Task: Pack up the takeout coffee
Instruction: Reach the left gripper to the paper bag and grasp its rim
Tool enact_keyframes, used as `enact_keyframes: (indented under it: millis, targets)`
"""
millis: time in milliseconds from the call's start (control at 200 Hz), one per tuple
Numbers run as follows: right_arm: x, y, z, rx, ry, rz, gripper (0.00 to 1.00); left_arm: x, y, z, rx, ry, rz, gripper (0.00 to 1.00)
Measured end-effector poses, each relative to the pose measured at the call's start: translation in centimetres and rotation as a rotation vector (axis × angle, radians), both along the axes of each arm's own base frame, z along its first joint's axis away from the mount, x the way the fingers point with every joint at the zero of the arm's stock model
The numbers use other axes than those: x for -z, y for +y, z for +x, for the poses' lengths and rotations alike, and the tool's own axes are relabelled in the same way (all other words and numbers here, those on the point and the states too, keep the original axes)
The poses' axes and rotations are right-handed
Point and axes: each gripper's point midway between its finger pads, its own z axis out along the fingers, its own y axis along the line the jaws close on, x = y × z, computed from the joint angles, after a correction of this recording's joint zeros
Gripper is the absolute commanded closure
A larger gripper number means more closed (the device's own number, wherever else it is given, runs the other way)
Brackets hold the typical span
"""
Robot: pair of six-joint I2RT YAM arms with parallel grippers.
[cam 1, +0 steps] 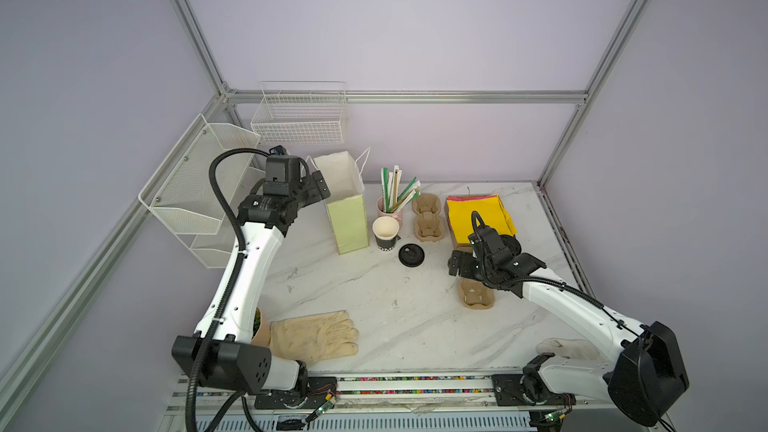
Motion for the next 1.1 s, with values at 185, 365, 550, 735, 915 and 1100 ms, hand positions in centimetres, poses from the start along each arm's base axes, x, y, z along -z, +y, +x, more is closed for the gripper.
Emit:
enact_keyframes:
  millis: [185, 365, 550, 735, 915, 1100]
  targets:
    - [-1.4, -0.2, -0.2, -0.003, -0.039, 0.015, 0.03, 2.1, -0.8, 3.3, 0.019, 0.098, -0.010, 0.17]
    - [-1.7, -0.3, -0.4, -0.008, -0.048, 0.013, 0.03, 4.8, -1.1, 4.2, 0.029, 0.184, -0.008, 0.31]
    - [-1.7, -0.3, -0.4, -0.013, -0.048, 0.013, 0.03, 6.1, -1.0, 4.1, 0.025, 0.231, -0.005, 0.46]
    - [-1.5, -0.4, -0.5, -0.014, -0.043, 0.011, 0.03, 6.6, -0.9, 4.2, 0.022, 0.243, 0.004, 0.56]
    - [-0.9, -0.4, -0.8, -0.017, -0.030, 0.009, 0.03, 7.2, -0.9, 4.5, 0.020, 0.257, 0.009, 0.69]
    - [-0.2, -0.5, -1.1, -0.019, -0.015, 0.003, 0.03, 8.4, -0.8, 4.9, 0.020, 0.283, 0.019, 0.76]
